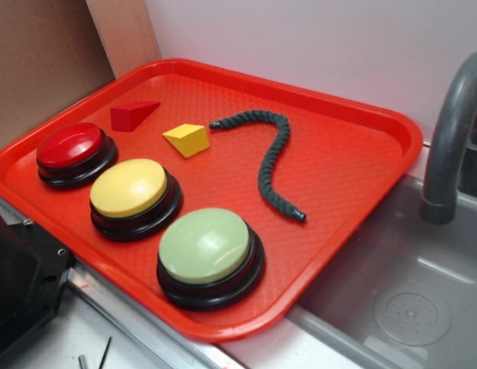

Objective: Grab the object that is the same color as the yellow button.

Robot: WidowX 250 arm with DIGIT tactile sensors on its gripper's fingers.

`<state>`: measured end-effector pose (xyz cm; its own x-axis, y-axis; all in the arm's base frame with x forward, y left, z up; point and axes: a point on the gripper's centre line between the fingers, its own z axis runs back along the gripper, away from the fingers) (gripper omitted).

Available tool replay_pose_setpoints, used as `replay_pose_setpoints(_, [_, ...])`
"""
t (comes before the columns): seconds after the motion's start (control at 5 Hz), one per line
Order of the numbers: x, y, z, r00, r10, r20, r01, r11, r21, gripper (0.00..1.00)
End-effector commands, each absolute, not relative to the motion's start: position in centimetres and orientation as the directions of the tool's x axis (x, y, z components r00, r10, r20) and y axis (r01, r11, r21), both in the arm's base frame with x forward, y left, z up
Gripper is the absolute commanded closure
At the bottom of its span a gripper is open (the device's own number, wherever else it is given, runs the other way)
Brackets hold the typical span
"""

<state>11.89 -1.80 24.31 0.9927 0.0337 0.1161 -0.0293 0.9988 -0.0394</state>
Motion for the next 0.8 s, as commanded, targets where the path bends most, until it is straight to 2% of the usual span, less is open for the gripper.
replay_pose_setpoints(0.0, [11.9,-1.8,24.3,0.993,0.034,0.116,-0.029,0.999,-0.039,0.0])
replay_pose_setpoints(0.2, [13.9,-1.0,23.1,0.958,0.286,0.009,-0.284,0.955,-0.089,0.0])
replay_pose_setpoints(0.4, [14.9,-0.7,21.9,0.858,0.514,0.01,-0.509,0.852,-0.125,0.0])
replay_pose_setpoints(0.6, [16.5,-0.1,20.2,0.704,0.71,0.001,-0.704,0.697,-0.137,0.0])
